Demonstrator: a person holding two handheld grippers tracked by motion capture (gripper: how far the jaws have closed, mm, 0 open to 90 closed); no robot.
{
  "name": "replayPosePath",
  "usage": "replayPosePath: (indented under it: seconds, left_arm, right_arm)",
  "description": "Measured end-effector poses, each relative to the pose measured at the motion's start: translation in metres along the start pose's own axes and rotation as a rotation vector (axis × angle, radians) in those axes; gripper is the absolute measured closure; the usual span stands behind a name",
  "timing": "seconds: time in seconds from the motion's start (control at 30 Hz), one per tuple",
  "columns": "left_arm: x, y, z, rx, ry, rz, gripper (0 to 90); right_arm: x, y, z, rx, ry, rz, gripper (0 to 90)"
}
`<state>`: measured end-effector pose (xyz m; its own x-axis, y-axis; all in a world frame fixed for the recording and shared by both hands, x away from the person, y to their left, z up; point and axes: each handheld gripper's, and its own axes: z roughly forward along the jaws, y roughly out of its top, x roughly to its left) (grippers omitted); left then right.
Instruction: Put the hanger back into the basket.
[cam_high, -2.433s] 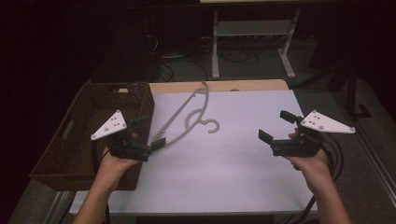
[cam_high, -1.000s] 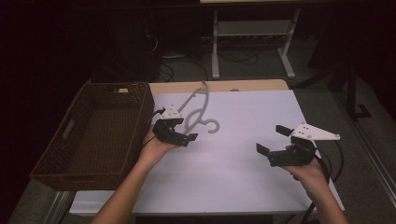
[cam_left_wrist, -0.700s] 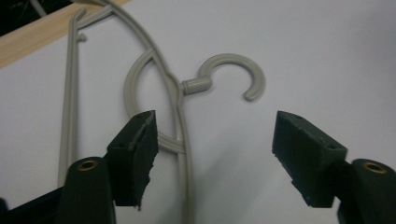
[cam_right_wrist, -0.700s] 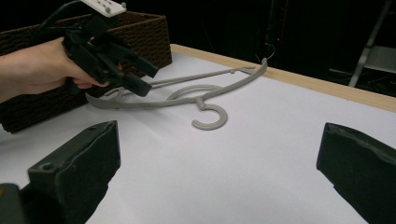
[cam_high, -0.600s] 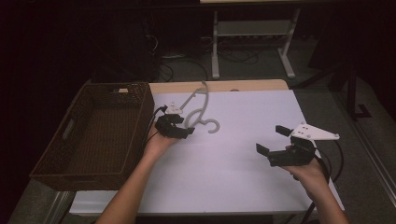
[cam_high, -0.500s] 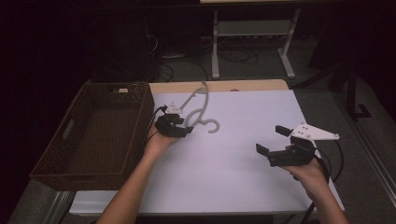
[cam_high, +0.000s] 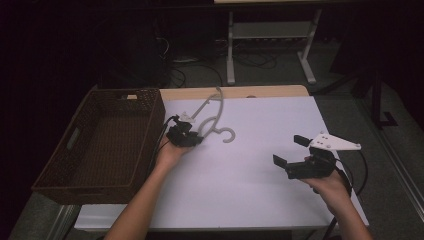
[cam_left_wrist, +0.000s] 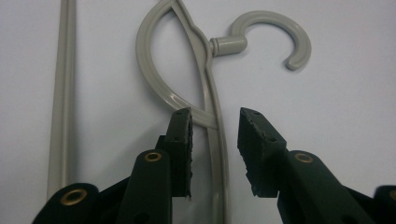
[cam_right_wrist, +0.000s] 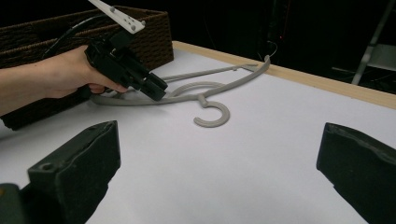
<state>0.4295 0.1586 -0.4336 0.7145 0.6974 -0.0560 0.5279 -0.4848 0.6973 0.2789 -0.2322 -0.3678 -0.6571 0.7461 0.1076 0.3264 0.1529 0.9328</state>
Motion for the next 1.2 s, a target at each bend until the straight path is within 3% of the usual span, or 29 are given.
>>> replayPosePath:
  seconds: [0.27, 0.37, 0.5, 0.57, 0.8, 1.2]
  left_arm:
    - [0.000, -0.003, 0.005, 0.036, -0.012, -0.013, 70.3]
    - [0.001, -0.004, 0.007, 0.062, 0.000, 0.000, 72.8]
    - [0.002, -0.004, 0.007, 0.059, -0.007, -0.004, 76.8]
    - [0.000, -0.004, 0.008, 0.050, -0.017, -0.025, 79.4]
    - [-0.001, -0.003, 0.008, 0.058, -0.005, -0.026, 81.2]
    - [-0.013, 0.000, 0.007, 0.059, -0.036, 0.022, 81.9]
  right_arm:
    - [0.000, 0.000, 0.000, -0.005, 0.000, -0.002, 0.0]
    - [0.000, 0.000, 0.000, -0.006, 0.001, 0.002, 0.0]
    - [0.000, 0.000, -0.001, -0.009, 0.002, -0.001, 0.0]
    - [0.000, 0.000, -0.001, -0.008, 0.002, -0.001, 0.0]
    - [0.000, 0.000, -0.001, -0.008, 0.001, -0.001, 0.0]
    - [-0.002, 0.000, -0.001, -0.008, -0.002, -0.001, 0.0]
